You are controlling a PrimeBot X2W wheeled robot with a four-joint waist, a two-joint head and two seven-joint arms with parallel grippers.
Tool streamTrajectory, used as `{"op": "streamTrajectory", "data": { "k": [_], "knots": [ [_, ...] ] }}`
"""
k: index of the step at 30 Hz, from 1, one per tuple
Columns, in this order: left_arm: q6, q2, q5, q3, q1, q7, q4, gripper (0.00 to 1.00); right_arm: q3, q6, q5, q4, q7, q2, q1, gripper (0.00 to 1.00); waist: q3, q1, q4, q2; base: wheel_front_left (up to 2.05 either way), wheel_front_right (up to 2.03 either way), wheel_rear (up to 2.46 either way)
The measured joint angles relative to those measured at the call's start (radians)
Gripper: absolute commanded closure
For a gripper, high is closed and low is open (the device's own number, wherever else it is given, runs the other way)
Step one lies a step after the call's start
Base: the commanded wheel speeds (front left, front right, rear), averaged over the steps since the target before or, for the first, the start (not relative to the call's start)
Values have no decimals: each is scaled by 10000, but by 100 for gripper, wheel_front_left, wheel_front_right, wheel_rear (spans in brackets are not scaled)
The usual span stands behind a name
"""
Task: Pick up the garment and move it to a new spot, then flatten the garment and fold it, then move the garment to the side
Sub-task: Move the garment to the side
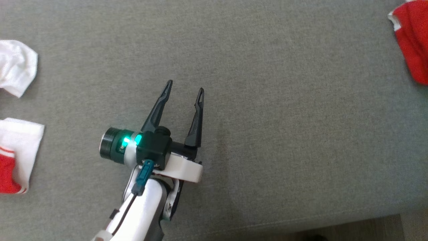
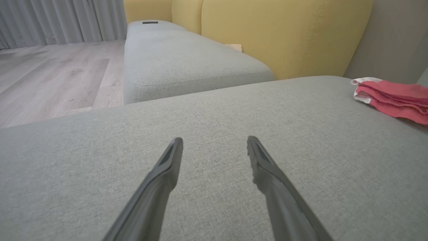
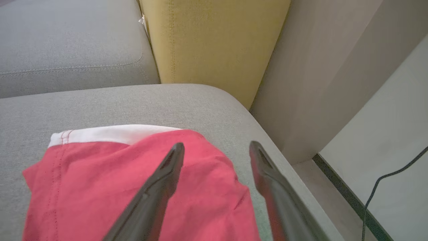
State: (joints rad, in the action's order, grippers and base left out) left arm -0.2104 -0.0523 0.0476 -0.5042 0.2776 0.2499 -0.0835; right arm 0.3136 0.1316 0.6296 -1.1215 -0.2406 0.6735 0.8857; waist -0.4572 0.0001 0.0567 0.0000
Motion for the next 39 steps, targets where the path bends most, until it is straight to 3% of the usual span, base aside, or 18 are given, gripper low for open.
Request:
{"op": "streamTrajectory", "data": {
  "k": [3, 6, 13, 18, 27, 30, 39],
  "knots": [
    [-19, 2, 125, -13, -83, 10, 0, 0, -245, 0, -385, 249, -79, -249, 52, 0, 293, 0, -127, 0, 0, 0, 0],
    [-90, 4, 199, 2, -277, 67, 6, 0, -786, 0, -899, 1421, -104, -706, 13, 0, 652, 0, -251, 0, 0, 0, 0],
    [-81, 0, 476, 21, -1047, 67, -52, 0, -1914, 0, -2148, 4809, -121, -2685, -1805, 0, 1672, -1, -582, 0, 0, 0, 0],
    [-88, 0, 857, 155, -1704, 65, -98, 0, -1350, 0, -2347, 6644, -121, -4056, -3437, 0, 2570, -1, -861, 0, 0, 0, 0],
    [-86, -10, 1223, 1003, -3235, 65, -144, 0, -1310, 0, -2437, 9248, -150, -5603, -5963, 0, 4297, -2, -1292, 1, 0, 0, 0],
    [-90, -15, 1221, 1354, -3688, 65, -113, 0, -1453, 0, -2863, 9777, -150, -5858, -7074, 0, 4744, -2, -1367, 1, 0, 0, 0],
    [-98, -35, 932, 1988, -4749, 65, 205, 0, -2552, 0, -4199, 9722, -148, -6126, -9965, 0, 5493, -2, -1392, 1, 0, 0, 0]
  ]
}}
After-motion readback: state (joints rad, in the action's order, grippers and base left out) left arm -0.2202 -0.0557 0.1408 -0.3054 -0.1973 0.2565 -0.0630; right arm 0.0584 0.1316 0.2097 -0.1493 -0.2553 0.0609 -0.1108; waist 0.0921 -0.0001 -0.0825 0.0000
